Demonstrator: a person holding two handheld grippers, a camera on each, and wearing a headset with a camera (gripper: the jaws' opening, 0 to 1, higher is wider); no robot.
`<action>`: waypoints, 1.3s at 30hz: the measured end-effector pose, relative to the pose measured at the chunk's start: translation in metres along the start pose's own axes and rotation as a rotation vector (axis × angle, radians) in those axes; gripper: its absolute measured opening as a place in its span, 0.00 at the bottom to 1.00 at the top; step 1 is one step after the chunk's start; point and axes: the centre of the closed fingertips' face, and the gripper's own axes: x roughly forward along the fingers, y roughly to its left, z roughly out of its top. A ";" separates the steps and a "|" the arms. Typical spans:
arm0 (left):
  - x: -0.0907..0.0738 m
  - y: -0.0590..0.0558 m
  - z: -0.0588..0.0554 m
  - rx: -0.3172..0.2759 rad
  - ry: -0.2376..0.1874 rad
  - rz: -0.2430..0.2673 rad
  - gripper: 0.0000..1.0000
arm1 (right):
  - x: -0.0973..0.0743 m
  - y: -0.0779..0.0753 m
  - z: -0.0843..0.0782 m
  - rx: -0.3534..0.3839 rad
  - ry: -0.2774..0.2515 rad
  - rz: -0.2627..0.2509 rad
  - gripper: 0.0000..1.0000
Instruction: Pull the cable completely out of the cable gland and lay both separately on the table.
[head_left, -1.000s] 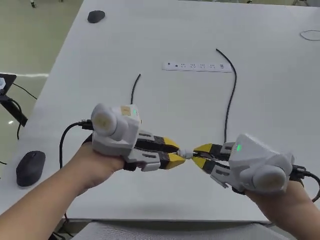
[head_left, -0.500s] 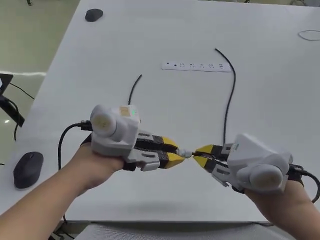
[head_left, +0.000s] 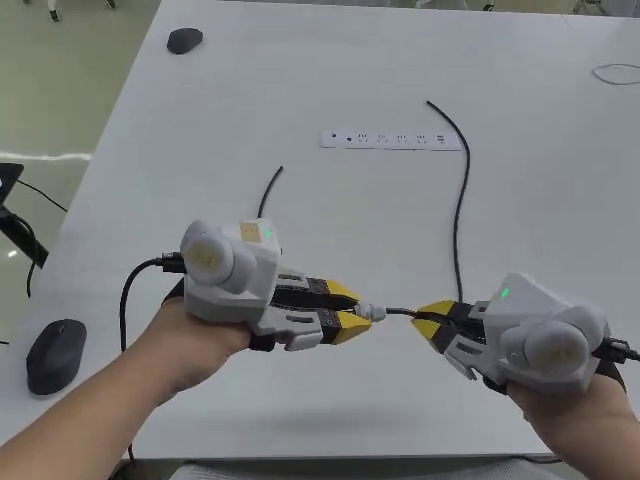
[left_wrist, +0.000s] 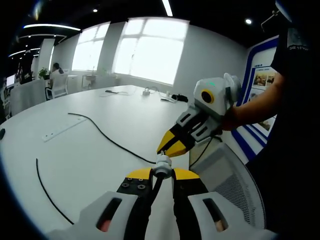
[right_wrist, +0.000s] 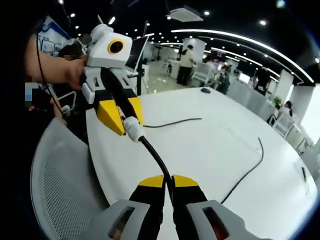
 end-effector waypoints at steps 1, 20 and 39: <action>0.000 0.000 0.000 0.003 -0.001 0.001 0.15 | 0.000 -0.002 -0.002 0.012 0.002 -0.007 0.00; -0.005 -0.007 0.001 -0.009 -0.026 0.013 0.15 | 0.006 -0.023 -0.070 0.460 0.095 -0.099 0.00; -0.006 0.001 -0.011 -0.014 0.008 0.038 0.15 | -0.013 -0.017 -0.043 0.251 0.055 -0.082 0.16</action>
